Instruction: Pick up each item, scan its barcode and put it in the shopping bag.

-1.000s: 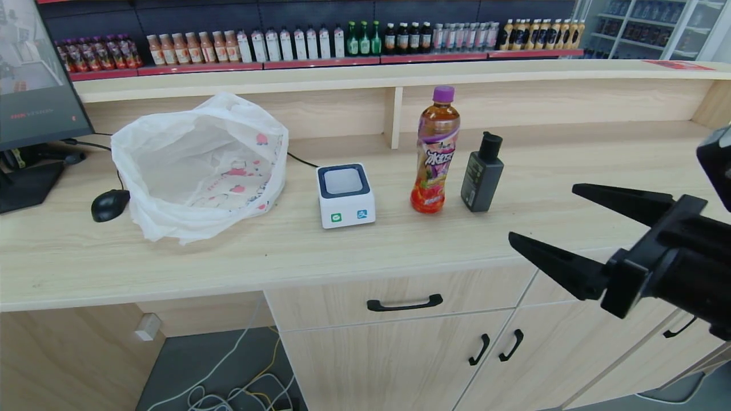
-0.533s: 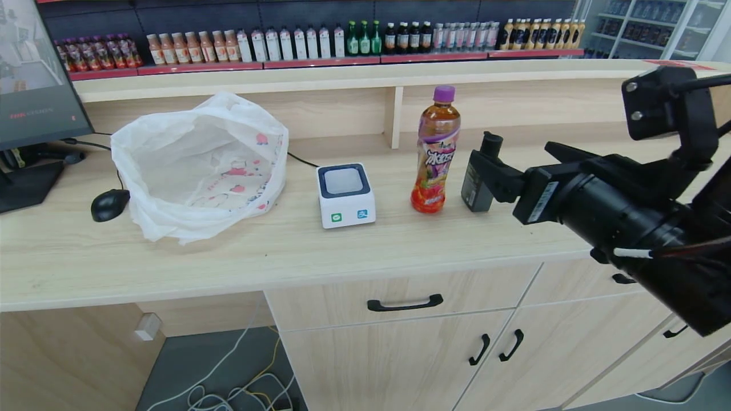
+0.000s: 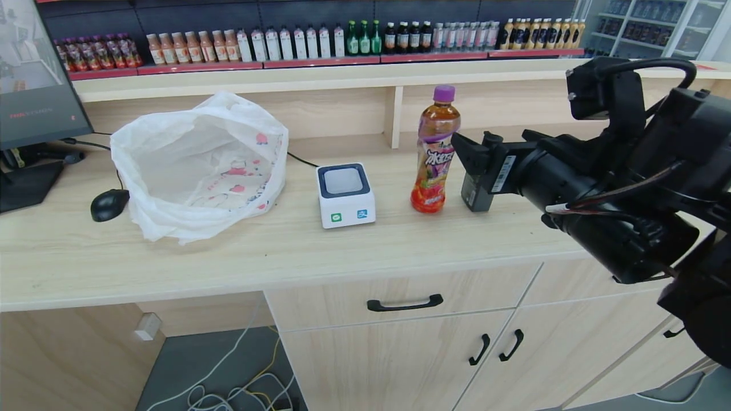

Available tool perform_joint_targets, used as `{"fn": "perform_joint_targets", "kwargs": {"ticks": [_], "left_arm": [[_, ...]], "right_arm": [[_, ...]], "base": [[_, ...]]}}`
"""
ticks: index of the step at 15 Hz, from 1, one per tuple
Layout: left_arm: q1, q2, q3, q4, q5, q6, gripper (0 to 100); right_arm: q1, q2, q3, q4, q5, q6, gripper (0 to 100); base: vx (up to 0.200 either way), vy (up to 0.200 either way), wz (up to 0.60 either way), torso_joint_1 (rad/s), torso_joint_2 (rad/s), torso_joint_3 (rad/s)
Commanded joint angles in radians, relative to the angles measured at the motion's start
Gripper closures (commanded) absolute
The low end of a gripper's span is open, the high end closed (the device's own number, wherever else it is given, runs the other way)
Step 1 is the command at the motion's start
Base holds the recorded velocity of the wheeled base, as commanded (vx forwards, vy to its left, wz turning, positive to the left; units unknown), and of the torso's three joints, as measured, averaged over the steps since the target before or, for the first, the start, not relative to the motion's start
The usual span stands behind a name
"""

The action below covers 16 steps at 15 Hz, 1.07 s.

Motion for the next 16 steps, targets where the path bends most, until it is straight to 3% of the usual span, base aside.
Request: {"fn": "perform_joint_targets", "kwargs": {"ticks": [1,7,13,16], "left_arm": [[0.000,0.000,0.000,0.000,0.000,0.000,0],[0.000,0.000,0.000,0.000,0.000,0.000,0],[0.000,0.000,0.000,0.000,0.000,0.000,0],[0.000,0.000,0.000,0.000,0.000,0.000,0]], "right_arm": [[-0.005,0.042,-0.054,0.001,0.000,-0.013,0],[-0.025,0.158,-0.208,0.004,0.000,-0.076,0],[-0.056,0.206,-0.232,0.004,0.038,-0.105,0],[-0.067,0.261,-0.304,0.004,0.058,-0.105,0]], "base": [[0.000,0.000,0.00,0.000,0.00,0.000],[0.000,0.000,0.00,0.000,0.00,0.000],[0.000,0.000,0.00,0.000,0.00,0.000],[0.000,0.000,0.00,0.000,0.00,0.000]]}}
